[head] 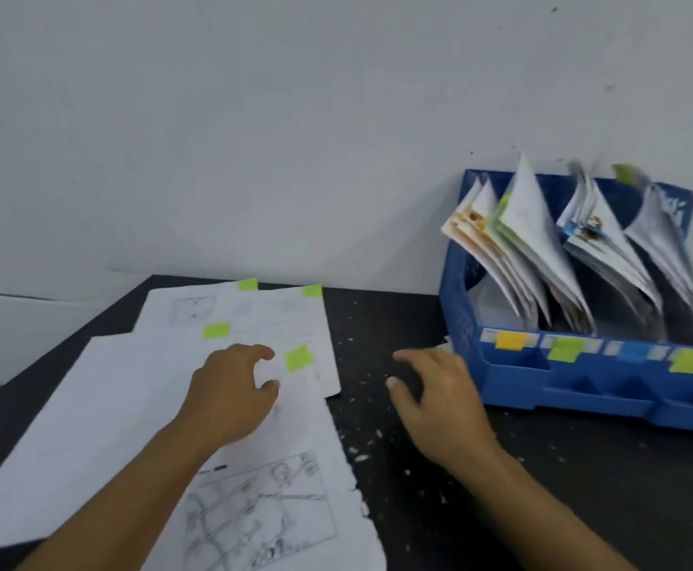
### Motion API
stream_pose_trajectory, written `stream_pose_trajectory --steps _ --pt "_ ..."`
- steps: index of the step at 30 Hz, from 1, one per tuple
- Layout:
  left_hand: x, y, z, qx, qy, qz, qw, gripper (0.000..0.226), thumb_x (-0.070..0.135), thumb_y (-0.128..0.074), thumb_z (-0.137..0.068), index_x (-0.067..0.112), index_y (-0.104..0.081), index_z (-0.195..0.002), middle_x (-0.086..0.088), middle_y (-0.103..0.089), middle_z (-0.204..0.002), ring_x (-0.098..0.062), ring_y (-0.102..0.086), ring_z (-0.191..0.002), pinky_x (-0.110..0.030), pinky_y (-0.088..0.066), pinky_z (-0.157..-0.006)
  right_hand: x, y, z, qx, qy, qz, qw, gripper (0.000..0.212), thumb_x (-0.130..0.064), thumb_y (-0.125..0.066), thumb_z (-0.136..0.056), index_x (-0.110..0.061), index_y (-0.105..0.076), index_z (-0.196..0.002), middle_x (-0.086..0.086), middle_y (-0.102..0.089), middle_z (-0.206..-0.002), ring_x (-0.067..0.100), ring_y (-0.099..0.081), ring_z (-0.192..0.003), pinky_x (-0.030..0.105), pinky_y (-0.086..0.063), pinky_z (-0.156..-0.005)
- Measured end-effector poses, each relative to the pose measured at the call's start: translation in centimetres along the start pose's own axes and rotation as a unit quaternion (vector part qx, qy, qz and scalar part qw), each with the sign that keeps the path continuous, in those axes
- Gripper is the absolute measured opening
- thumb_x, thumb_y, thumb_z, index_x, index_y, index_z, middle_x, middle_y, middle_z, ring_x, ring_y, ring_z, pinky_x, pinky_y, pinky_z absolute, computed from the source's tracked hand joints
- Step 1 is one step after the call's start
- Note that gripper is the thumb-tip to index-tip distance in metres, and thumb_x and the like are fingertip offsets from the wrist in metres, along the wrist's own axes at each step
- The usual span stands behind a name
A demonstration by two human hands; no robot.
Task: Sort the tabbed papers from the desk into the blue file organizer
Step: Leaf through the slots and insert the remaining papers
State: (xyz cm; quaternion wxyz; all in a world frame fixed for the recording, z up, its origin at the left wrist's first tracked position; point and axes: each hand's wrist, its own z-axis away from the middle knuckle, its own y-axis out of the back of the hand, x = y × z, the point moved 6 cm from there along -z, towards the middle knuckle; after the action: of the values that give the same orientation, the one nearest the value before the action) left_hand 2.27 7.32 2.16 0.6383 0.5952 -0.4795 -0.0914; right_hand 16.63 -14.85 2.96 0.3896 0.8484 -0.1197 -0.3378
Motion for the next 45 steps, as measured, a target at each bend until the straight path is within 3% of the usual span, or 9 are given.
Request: stream_pose_trajectory --steps 6,13,22,29,33,36,39,42,45 --pt "-5.4 -1.3 1.6 -0.054 0.121 -0.182 0.974 0.084 0.079 -0.035 -0.082 0.035 -0.015 -0.15 -0.003 -0.002 -0.162 -0.037 0.005 -0.147 -0.063 -0.004 -0.112 -3.9 -6.8 0.7 -0.162 -0.024 0.028 0.986 0.045 -0.054 -0.05 -0.097 -0.034 -0.051 -0.137 -0.011 -0.052 -0.136 0.014 -0.039 -0.126 0.034 -0.033 -0.108" --pt "-3.9 -3.5 1.1 -0.081 0.117 -0.188 0.972 0.095 0.089 -0.017 -0.074 0.033 -0.013 -0.151 -0.006 0.0 -0.162 -0.042 0.007 -0.146 -0.069 0.004 -0.11 -3.4 -6.4 1.7 -0.187 -0.046 0.085 0.978 0.061 -0.065 -0.042 -0.095 -0.038 -0.034 -0.149 -0.017 -0.038 -0.15 0.01 -0.023 -0.14 0.033 -0.023 -0.112" --pt "4.6 -8.5 0.1 -0.115 0.023 -0.172 0.978 0.096 0.087 -0.021 -0.076 0.03 -0.009 -0.152 -0.004 0.001 -0.162 -0.04 0.011 -0.146 -0.066 0.005 -0.111 1.5 -1.6 1.9 -0.125 -0.186 0.158 0.962 0.065 -0.065 -0.041 -0.095 -0.032 -0.03 -0.15 -0.007 -0.048 -0.141 0.019 -0.04 -0.13 0.036 -0.037 -0.106" --pt "6.4 -9.4 -0.4 -0.07 -0.011 -0.102 0.992 0.092 0.082 -0.027 -0.08 0.03 -0.004 -0.152 0.002 -0.006 -0.162 -0.028 0.005 -0.149 -0.058 0.001 -0.117 4.0 -0.1 1.4 -0.091 -0.275 0.083 0.954 0.055 -0.042 -0.054 -0.099 -0.025 -0.036 -0.148 -0.002 -0.054 -0.134 0.016 -0.054 -0.121 0.032 -0.048 -0.097" --pt "6.7 -8.0 -0.2 0.001 -0.044 0.006 0.999 0.078 0.068 -0.044 -0.085 0.031 -0.022 -0.149 0.004 -0.017 -0.159 -0.023 0.001 -0.149 -0.049 0.001 -0.119 4.2 0.4 1.1 -0.084 -0.278 0.041 0.956 0.017 -0.03 -0.054 -0.1 -0.025 -0.065 -0.111 -0.007 -0.064 -0.105 0.007 -0.059 -0.09 0.021 -0.053 -0.078" --pt "7.9 -6.0 0.6 0.088 -0.1 0.118 0.984 0.057 0.051 -0.062 -0.084 0.029 -0.049 -0.135 0.006 -0.04 -0.147 -0.018 -0.024 -0.142 -0.04 -0.023 -0.116 4.1 1.9 0.6 -0.042 -0.279 -0.06 0.958 0.014 -0.027 -0.058 -0.097 -0.027 -0.067 -0.087 -0.011 -0.065 -0.084 0.005 -0.06 -0.076 0.014 -0.047 -0.061" --pt "10.1 -4.5 2.2 0.117 -0.159 0.194 0.961 0.049 0.055 -0.068 -0.075 0.034 -0.06 -0.118 0.02 -0.052 -0.117 -0.01 -0.049 -0.117 -0.029 -0.042 -0.093 3.6 4.6 0.1 0.027 -0.282 -0.2 0.938 0.02 -0.026 -0.063 -0.094 -0.021 -0.071 -0.077 -0.003 -0.07 -0.074 0.01 -0.066 -0.071 0.021 -0.052 -0.059" --pt "13.3 -5.6 3.8 0.033 -0.186 0.183 0.965 0.092 0.078 -0.052 -0.055 0.038 -0.041 -0.138 0.03 -0.037 -0.128 -0.006 -0.039 -0.126 -0.023 -0.037 -0.101 2.3 6.7 -0.5 0.055 -0.279 -0.318 0.905 0.015 -0.024 -0.065 -0.094 -0.021 -0.073 -0.082 -0.005 -0.074 -0.078 0.008 -0.07 -0.073 0.021 -0.053 -0.06" --pt "15.8 -7.8 4.5 -0.056 -0.165 0.059 0.983 0.127 0.081 -0.053 -0.057 0.036 0.028 -0.143 0.019 0.011 -0.152 -0.012 0.004 -0.147 -0.032 -0.011 -0.121 0.5 7.4 -1.1 0.028 -0.252 -0.344 0.904 0.009 -0.028 -0.067 -0.093 -0.025 -0.072 -0.087 -0.006 -0.074 -0.085 0.009 -0.069 -0.083 0.03 -0.057 -0.078"
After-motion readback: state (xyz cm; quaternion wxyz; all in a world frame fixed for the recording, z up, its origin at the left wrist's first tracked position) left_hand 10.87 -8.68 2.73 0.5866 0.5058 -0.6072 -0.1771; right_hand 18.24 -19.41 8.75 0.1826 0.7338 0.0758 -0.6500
